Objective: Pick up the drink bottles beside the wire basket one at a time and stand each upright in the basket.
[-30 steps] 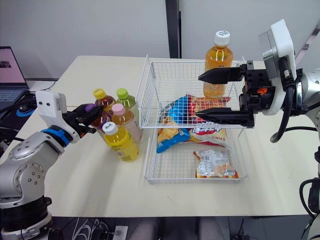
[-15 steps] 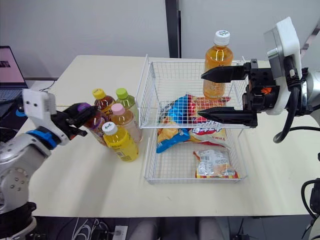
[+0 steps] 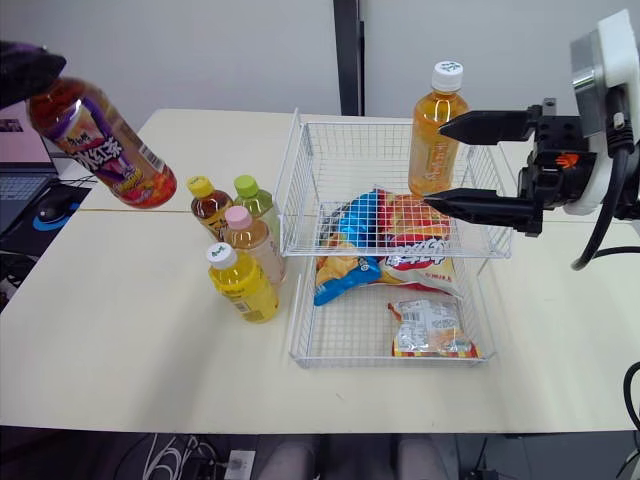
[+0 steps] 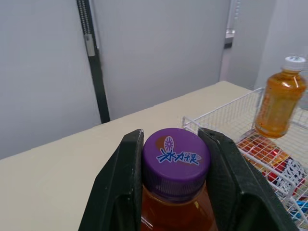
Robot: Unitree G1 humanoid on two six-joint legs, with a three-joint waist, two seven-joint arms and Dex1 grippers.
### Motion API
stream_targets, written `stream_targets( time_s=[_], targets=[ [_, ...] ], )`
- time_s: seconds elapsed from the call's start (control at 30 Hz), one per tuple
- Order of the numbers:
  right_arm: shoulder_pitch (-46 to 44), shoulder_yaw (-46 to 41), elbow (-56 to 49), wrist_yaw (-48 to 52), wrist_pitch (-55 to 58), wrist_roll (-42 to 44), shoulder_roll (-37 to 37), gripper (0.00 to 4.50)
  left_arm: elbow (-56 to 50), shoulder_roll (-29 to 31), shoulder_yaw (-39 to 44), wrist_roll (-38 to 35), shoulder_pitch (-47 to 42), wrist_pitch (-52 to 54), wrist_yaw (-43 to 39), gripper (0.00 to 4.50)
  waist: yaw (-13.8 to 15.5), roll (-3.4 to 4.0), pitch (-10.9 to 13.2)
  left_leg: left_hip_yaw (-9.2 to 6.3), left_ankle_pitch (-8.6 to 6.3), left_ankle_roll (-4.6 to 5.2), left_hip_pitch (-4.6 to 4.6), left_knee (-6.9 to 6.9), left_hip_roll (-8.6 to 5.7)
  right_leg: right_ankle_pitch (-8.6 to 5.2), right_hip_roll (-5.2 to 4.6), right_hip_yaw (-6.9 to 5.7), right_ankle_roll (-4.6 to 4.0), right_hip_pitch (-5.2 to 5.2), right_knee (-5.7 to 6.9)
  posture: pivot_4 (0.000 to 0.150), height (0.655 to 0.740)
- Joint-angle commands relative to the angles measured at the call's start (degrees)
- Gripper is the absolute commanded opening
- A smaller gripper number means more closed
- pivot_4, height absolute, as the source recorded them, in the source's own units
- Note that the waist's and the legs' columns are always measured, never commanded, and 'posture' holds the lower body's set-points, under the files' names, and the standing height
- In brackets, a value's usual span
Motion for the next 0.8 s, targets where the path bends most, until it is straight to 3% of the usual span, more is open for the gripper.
stream_targets(
  time_s=[0.03, 0.13, 0.37, 0.57, 0.8],
  targets=[
    [0.69, -3.43, -2.01, -1.29, 0.19, 0.87, -1.22, 4.5, 5.41, -0.72, -6.67, 2.81, -12.69, -3.6, -3.62, 1.36, 0.01, -0.03, 0.02, 0.01, 0.0, 0.0, 0.0, -0.01, -0.02, 0.0, 0.0, 0.01, 0.0, 0.0, -0.01, 0.15, 0.74],
    [3.21, -6.71, -3.49, -2.43, 1.78, 2.29, -2.64, 4.5, 13.41, -7.54, -16.64, 8.14, -27.84, -5.24, -8.86, 1.36, 0.4, -0.08, 0.04, 0.0, 0.0, 0.0, -0.05, 0.03, -0.05, -0.01, -0.01, -0.01, 0.01, -0.01, 0.0, 0.15, 0.74],
    [7.14, -12.17, -5.14, -5.99, 4.0, 3.64, -4.54, 4.5, 32.71, -21.28, -26.65, 19.98, -45.77, -13.11, -19.73, 1.36, -0.38, -0.07, 0.05, 0.06, 0.0, 0.01, -0.14, 0.01, -0.09, 0.0, 0.0, 0.02, 0.05, -0.1, 0.0, 0.15, 0.74],
    [10.14, -15.83, -7.77, -9.37, 5.82, 5.16, -5.24, 4.5, 44.2, -32.27, -30.83, 28.21, -48.81, -21.23, -27.2, 1.36, -1.34, -0.04, 0.06, 0.11, 0.0, 0.02, -0.16, -0.02, -0.07, -0.01, -0.05, 0.12, 0.06, -0.16, 0.03, 0.15, 0.74],
    [13.63, -18.92, -11.33, -13.43, 6.71, 7.63, -4.9, 4.5, 53.95, -43.23, -29.51, 34.71, -46.9, -31.99, -24.63, 1.36, -1.33, -0.01, 0.07, 0.11, 0.0, 0.02, -0.26, 0.01, -0.08, -0.01, -0.06, 0.17, 0.06, -0.27, 0.07, 0.15, 0.74]
  ],
)
